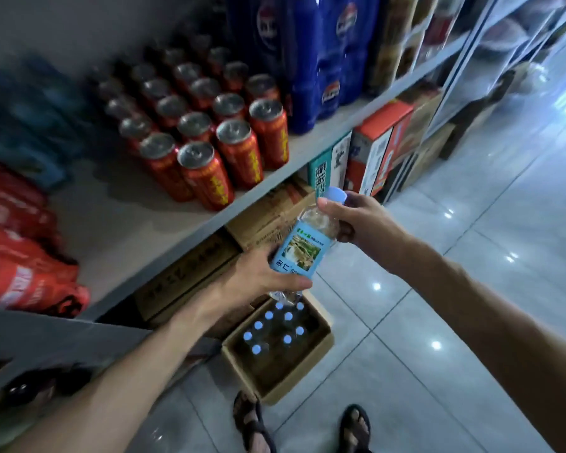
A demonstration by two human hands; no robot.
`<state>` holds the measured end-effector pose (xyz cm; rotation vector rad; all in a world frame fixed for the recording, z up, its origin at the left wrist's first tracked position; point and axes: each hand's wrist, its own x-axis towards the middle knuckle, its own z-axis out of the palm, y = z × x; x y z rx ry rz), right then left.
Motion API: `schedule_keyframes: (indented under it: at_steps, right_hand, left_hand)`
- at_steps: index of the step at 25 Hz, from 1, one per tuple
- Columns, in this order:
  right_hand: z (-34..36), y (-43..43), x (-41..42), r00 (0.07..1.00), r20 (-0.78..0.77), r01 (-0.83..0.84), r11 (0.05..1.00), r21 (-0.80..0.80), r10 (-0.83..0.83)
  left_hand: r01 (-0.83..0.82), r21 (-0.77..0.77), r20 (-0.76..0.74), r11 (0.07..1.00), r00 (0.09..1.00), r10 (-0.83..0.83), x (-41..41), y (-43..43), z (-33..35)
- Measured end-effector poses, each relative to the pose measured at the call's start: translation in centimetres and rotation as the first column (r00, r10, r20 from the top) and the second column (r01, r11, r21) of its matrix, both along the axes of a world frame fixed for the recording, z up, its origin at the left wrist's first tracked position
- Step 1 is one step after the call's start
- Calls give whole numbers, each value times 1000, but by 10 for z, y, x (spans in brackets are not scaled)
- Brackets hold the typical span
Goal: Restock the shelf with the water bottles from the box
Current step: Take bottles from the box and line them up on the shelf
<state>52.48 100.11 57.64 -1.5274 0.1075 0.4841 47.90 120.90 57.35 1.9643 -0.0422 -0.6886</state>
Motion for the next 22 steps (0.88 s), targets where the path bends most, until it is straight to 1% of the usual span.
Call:
schedule_keyframes:
  at_steps: [2,4,6,8,12,15,18,20,22]
  right_hand:
    - [52,-8,-5,996,-86,-11,989,147,24]
    - [96,-12,-14,991,-104,-60,976,209,83]
    - [129,-9,-27,977,-66,-185,960,209,203]
    - [148,3,-37,954,-46,-284,942,178,296]
    - [170,38,-33,957,-13,-287,952,108,290]
    - [170,68,-14,944,4,-328,939,102,330]
    - [165,97,4,935,-23,-352,933,70,354]
    - [162,118,16,914,13,-406,914,19,406]
    - [164,139,28,873,44,-484,874,-28,485]
  left_hand:
    - [-1,-47,22,999,1000,2,-13,-9,58]
    - [-32,-80,42,996,998,35,-28,-12,105]
    - [-99,-125,54,987,993,106,-42,-11,138]
    - [-176,-174,47,969,981,187,-51,-6,154]
    - [-275,-221,65,936,953,295,-56,13,170]
    - [-322,-199,52,926,940,338,-48,41,170]
    - [-342,-172,50,924,933,355,-35,68,164]
    - [-387,-145,56,910,915,398,-27,85,160]
    - [-441,-124,68,889,890,451,-20,99,156]
